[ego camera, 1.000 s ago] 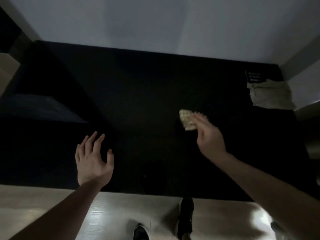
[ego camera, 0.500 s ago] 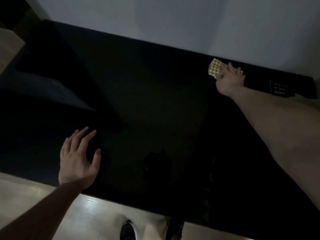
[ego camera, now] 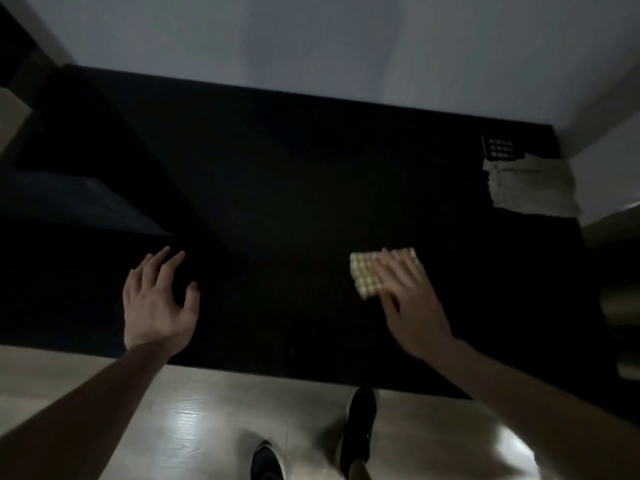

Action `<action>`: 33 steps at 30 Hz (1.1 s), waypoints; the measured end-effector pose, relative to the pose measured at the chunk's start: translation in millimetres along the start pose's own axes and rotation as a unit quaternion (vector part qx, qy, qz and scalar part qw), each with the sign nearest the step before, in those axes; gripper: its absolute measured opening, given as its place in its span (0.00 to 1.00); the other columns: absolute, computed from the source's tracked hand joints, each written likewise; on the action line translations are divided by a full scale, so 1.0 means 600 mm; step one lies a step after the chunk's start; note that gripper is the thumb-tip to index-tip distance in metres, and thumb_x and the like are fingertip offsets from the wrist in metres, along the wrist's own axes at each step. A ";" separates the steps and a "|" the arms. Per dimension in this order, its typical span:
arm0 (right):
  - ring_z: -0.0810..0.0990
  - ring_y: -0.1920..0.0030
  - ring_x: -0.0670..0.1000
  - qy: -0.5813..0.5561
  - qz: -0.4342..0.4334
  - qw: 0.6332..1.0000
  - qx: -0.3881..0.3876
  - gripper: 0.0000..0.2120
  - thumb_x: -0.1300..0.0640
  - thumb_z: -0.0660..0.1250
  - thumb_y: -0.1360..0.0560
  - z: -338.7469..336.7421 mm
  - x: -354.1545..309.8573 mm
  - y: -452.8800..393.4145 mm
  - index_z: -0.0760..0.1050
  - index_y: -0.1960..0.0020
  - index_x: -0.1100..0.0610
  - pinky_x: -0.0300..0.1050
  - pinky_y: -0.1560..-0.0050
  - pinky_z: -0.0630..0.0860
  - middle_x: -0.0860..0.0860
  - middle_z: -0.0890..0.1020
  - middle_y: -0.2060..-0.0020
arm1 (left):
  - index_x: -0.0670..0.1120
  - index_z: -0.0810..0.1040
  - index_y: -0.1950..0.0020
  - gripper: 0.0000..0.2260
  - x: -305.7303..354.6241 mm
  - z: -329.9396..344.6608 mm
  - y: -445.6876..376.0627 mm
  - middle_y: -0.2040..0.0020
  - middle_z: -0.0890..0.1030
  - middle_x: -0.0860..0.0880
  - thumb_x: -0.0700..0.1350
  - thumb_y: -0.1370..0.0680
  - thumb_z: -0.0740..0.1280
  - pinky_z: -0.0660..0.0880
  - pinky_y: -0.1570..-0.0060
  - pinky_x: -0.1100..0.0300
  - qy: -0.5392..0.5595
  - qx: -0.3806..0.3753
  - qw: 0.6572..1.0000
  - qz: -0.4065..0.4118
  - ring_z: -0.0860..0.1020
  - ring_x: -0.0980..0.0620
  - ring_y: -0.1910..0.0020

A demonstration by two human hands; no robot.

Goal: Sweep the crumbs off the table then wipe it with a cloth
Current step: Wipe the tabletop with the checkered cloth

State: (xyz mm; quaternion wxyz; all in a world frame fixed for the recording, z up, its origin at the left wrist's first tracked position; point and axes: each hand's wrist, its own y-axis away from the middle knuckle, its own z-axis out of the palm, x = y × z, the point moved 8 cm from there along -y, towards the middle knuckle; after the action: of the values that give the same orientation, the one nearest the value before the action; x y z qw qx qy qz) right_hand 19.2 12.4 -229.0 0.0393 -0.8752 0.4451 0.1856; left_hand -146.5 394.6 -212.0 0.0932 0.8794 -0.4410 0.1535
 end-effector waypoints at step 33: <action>0.57 0.19 0.65 0.029 0.174 0.979 0.098 0.27 0.59 0.54 0.18 -0.144 0.315 -0.395 0.63 0.19 0.56 0.56 0.18 0.53 0.58 0.63 0.19 | 0.51 0.66 0.22 0.31 -0.007 0.012 -0.015 0.25 0.58 0.62 0.59 0.24 0.57 0.52 0.21 0.44 -0.016 -0.022 1.000 0.001 0.57 0.48 0.19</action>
State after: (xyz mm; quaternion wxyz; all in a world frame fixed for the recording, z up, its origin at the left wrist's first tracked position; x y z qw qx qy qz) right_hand 333.5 -9.8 -240.0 0.0787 -0.7811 0.6078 0.1197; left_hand -140.1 400.9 -220.6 0.1058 0.8790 -0.4465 0.1299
